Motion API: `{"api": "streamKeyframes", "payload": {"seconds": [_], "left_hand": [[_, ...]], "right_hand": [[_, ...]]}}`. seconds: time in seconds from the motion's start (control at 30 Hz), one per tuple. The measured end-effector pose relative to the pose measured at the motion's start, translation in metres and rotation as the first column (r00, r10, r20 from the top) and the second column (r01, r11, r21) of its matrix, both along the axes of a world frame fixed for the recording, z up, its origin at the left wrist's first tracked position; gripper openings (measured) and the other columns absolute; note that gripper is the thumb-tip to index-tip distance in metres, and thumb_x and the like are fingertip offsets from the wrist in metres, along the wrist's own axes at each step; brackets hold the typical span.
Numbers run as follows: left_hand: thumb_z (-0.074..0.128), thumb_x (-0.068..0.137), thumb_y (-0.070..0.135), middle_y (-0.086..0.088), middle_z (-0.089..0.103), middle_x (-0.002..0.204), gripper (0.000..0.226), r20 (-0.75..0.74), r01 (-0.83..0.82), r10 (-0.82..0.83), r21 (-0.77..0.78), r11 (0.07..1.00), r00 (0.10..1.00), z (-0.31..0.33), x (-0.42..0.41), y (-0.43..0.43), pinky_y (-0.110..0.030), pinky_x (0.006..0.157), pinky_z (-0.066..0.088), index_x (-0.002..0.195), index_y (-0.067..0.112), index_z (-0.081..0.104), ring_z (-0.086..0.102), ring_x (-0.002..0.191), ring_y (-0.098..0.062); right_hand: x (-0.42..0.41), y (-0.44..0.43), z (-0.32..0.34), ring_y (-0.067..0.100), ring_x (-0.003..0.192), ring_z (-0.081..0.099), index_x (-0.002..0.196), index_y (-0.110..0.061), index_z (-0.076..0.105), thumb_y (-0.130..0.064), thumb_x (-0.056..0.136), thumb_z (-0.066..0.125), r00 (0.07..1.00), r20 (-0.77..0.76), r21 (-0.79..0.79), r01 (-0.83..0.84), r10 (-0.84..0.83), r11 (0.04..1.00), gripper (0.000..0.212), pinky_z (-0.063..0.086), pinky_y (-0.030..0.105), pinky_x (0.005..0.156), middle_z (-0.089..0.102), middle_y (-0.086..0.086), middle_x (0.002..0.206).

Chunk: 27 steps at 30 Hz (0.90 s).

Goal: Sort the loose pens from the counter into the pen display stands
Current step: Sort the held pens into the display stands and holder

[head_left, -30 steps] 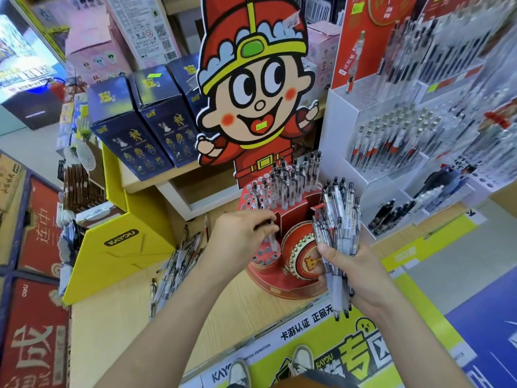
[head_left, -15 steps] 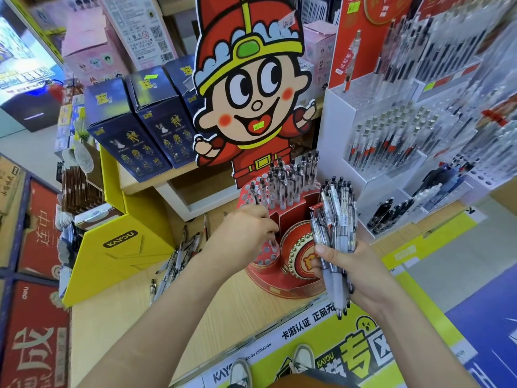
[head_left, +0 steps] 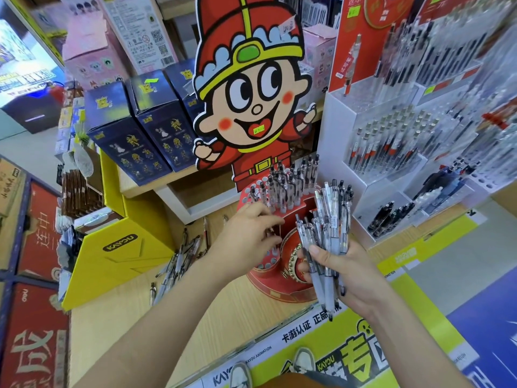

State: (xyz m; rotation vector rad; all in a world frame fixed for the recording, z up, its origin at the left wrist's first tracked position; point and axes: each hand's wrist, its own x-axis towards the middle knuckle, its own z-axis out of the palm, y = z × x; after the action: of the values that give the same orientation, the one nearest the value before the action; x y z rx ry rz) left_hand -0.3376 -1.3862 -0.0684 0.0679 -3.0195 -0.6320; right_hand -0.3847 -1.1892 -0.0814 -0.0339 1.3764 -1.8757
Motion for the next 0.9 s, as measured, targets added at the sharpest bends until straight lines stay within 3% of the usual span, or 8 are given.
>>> {"api": "streamKeyframes", "payload": {"seconds": [0.07, 0.17, 0.23, 0.43, 0.6, 0.7, 0.8, 0.9], "left_hand": [[0.063, 0.091, 0.017, 0.016, 0.062, 0.103, 0.030, -0.043, -0.163, 0.186, 0.324, 0.932, 0.982, 0.008, 0.007, 0.008, -0.016, 0.081, 0.043, 0.120, 0.025, 0.065, 0.053, 0.087, 0.004], [0.061, 0.093, 0.014, 0.015, 0.070, 0.101, 0.032, 0.110, -0.223, 0.208, 0.715, 0.663, 0.972, 0.021, 0.014, 0.017, -0.016, 0.077, 0.050, 0.121, 0.027, 0.063, 0.063, 0.090, 0.001], [0.064, 0.089, 0.012, 0.013, 0.071, 0.093, 0.032, 0.164, -0.237, 0.181, 0.808, 0.539, 0.970, 0.025, 0.015, 0.020, -0.016, 0.073, 0.051, 0.118, 0.026, 0.065, 0.066, 0.087, -0.005], [0.071, 0.081, 0.007, 0.001, 0.071, 0.078, 0.021, 0.220, -0.292, 0.235, 0.893, 0.342, 0.947, 0.024, 0.015, 0.017, -0.024, 0.069, 0.053, 0.101, 0.012, 0.066, 0.067, 0.074, -0.012], [0.078, 0.070, 0.014, -0.007, 0.069, 0.076, 0.027, 0.217, -0.313, 0.305, 0.896, 0.315, 0.927, 0.023, 0.016, 0.013, -0.021, 0.064, 0.051, 0.094, 0.009, 0.068, 0.065, 0.068, -0.012], [0.077, 0.071, 0.018, -0.004, 0.069, 0.075, 0.023, 0.173, -0.317, 0.362, 0.866, 0.387, 0.916, 0.027, 0.017, 0.013, -0.019, 0.061, 0.051, 0.094, 0.015, 0.074, 0.063, 0.067, -0.011], [0.076, 0.071, 0.021, -0.002, 0.073, 0.079, 0.016, 0.059, -0.295, 0.485, 0.855, 0.427, 0.873, 0.035, 0.020, -0.001, -0.027, 0.070, 0.055, 0.087, 0.021, 0.076, 0.067, 0.074, -0.016], [0.075, 0.078, 0.012, 0.004, 0.073, 0.079, 0.015, -0.088, -0.303, 0.556, 0.763, 0.571, 0.826, 0.043, 0.025, -0.021, -0.023, 0.070, 0.055, 0.082, 0.026, 0.074, 0.068, 0.077, -0.015]], "right_hand": [[0.000, -0.001, 0.001, 0.025, 0.069, 0.069, 0.098, -0.003, 0.066, -0.011, 0.076, 0.067, 1.000, -0.012, -0.001, -0.003, 0.003, 1.000, 0.023, 0.058, 0.032, 0.059, 0.072, 0.016, 0.083], [0.001, -0.004, 0.003, 0.025, 0.067, 0.069, 0.096, -0.005, 0.067, -0.013, 0.075, 0.068, 1.000, -0.015, 0.006, 0.013, -0.013, 1.000, 0.023, 0.058, 0.033, 0.059, 0.072, 0.015, 0.082], [0.002, -0.007, 0.004, 0.027, 0.067, 0.070, 0.097, -0.005, 0.067, -0.013, 0.074, 0.069, 1.000, -0.015, 0.004, 0.012, -0.012, 1.000, 0.025, 0.058, 0.034, 0.058, 0.071, 0.015, 0.080], [0.007, -0.012, 0.007, 0.029, 0.069, 0.070, 0.100, -0.003, 0.067, -0.012, 0.077, 0.067, 0.999, -0.015, 0.011, -0.048, 0.048, 0.999, 0.025, 0.059, 0.036, 0.060, 0.072, 0.011, 0.079], [0.009, -0.013, 0.007, 0.030, 0.074, 0.072, 0.102, 0.000, 0.068, -0.013, 0.081, 0.066, 0.998, -0.052, 0.054, -0.044, 0.047, 0.998, 0.025, 0.058, 0.034, 0.062, 0.074, 0.016, 0.084], [0.008, -0.014, 0.006, 0.026, 0.074, 0.073, 0.100, -0.002, 0.069, -0.008, 0.087, 0.065, 0.991, -0.116, 0.105, -0.057, 0.069, 0.993, 0.015, 0.056, 0.029, 0.061, 0.075, 0.013, 0.083], [0.005, -0.010, 0.002, 0.017, 0.064, 0.071, 0.094, -0.003, 0.065, -0.004, 0.087, 0.065, 0.993, -0.121, 0.162, 0.001, 0.018, 0.987, 0.007, 0.054, 0.024, 0.056, 0.073, 0.006, 0.073], [-0.001, -0.004, -0.002, 0.022, 0.059, 0.066, 0.095, -0.002, 0.064, -0.004, 0.087, 0.065, 0.993, -0.082, 0.165, 0.096, -0.083, 0.982, 0.009, 0.055, 0.031, 0.056, 0.069, 0.013, 0.077]]}}
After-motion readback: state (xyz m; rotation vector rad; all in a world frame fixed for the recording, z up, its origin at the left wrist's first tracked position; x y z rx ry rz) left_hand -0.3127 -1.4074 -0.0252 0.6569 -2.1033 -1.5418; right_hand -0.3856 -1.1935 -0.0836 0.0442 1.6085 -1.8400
